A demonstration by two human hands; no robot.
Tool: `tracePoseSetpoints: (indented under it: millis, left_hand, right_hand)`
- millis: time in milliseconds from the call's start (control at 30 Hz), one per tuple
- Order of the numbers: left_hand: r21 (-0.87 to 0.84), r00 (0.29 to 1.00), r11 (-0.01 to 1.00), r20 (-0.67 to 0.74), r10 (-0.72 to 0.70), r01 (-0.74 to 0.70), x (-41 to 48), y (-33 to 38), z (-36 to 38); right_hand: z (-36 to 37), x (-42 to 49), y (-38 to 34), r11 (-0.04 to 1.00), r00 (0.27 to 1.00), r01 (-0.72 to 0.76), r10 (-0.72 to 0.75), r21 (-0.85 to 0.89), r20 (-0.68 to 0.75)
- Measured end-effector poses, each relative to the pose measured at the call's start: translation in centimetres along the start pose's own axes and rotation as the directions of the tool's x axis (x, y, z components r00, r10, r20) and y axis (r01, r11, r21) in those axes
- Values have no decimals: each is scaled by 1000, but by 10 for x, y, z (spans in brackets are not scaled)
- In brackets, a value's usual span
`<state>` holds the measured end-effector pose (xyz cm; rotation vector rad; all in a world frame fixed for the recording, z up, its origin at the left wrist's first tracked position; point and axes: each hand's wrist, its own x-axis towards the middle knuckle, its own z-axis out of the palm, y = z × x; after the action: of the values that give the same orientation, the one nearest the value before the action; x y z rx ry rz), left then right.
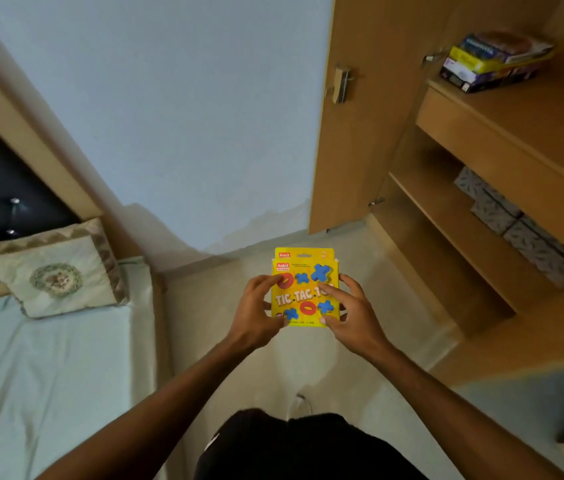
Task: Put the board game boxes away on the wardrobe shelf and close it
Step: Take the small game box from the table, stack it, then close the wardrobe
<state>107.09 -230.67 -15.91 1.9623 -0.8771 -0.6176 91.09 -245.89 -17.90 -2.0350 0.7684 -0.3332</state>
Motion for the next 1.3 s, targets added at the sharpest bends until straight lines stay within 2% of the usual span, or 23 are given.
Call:
tracePoseSetpoints:
  millis: [200,433,633,833,1100,1300]
  left_hand:
    - [23,997,999,64,44,-45,145,11,-15]
    - [32,956,981,230,180,-192,313,41,2]
    - [-4,868,943,390,307,-332,423,93,43]
    - [-105,770,902,485,414,-419,519,165,125]
    - [-208,730,846,432,529,-491,639,277,239]
    - [-179,712,794,360,603,-581,712,368,287]
  right_hand:
    - [-23,128,0,1000,998,-14,16,22,-66]
    - [-68,241,20,993,956,-84,104,84,-274]
    - [-125,299,44,990,877,-123,144,75,-458]
    - [-221,350,95,995,795,-92,93,33,-600]
    - [-388,426,155,996,743,-86,41,-34,-668]
    - [-505,497,174,997,735,-39,-16,-65,-678]
